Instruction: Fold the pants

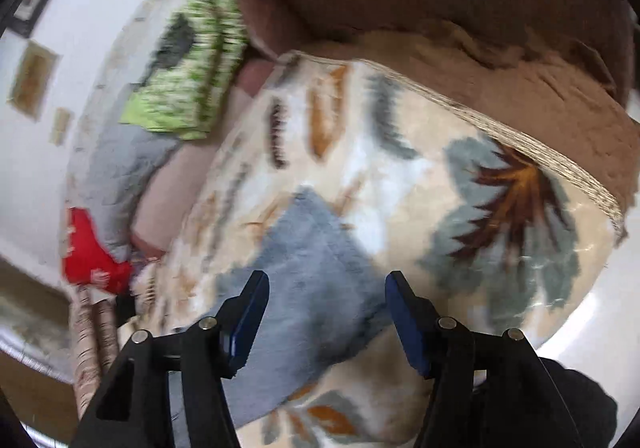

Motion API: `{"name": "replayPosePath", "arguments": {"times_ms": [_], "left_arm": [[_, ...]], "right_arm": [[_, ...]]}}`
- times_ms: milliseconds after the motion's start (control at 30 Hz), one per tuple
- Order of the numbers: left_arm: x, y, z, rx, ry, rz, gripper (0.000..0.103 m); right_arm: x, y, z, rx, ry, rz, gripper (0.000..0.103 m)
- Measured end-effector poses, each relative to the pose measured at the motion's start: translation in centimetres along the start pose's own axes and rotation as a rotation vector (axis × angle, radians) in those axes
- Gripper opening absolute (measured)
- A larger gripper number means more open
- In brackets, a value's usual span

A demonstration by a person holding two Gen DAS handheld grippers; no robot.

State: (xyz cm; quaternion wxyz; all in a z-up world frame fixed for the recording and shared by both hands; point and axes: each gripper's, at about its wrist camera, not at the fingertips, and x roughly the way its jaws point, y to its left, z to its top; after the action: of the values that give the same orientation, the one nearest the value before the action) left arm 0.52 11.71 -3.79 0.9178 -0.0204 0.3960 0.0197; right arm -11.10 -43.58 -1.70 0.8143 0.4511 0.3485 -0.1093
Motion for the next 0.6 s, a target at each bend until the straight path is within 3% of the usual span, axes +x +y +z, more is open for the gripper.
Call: {"name": "replayPosePath", "arguments": {"times_ms": [133, 167, 200, 233, 267, 400, 467, 533, 600], "left_arm": [[0.6, -1.0, 0.0, 0.032, 0.016, 0.015, 0.096], [1.1, -1.1, 0.0, 0.039, 0.032, 0.033, 0.096], [1.7, -0.9, -0.1, 0.043, 0.057, 0.058, 0.096], [2.0, -0.6, -0.2, 0.04, 0.081, 0.085, 0.096], [2.0, 0.2, -0.2, 0.018, 0.093, 0.101, 0.096], [-2.1, 4.6, -0.2, -0.199, -0.023, 0.001, 0.096], [-4.1, 7.0, -0.5, -0.289, -0.071, 0.031, 0.096], [-4.6, 9.4, -1.3, -0.413, -0.048, 0.06, 0.096], [-3.5, 10.8, -2.2, -0.509, 0.038, 0.014, 0.096]], "right_arm": [[1.6, 2.3, -0.5, -0.078, 0.058, 0.155, 0.067], [3.2, 1.6, -0.5, -0.072, 0.101, 0.146, 0.069], [5.0, 0.2, -0.9, -0.052, 0.153, 0.072, 0.068], [6.8, -1.5, -1.1, 0.005, 0.207, 0.029, 0.056], [6.9, -2.2, -1.1, 0.053, 0.191, 0.056, 0.056], [4.1, 0.8, -0.6, -0.049, 0.116, 0.044, 0.064], [3.6, 2.4, -0.8, -0.12, 0.1, 0.052, 0.064], [3.5, 3.7, -1.5, -0.152, 0.097, 0.064, 0.064], [4.1, 5.1, -2.0, -0.181, 0.107, 0.091, 0.064]]}}
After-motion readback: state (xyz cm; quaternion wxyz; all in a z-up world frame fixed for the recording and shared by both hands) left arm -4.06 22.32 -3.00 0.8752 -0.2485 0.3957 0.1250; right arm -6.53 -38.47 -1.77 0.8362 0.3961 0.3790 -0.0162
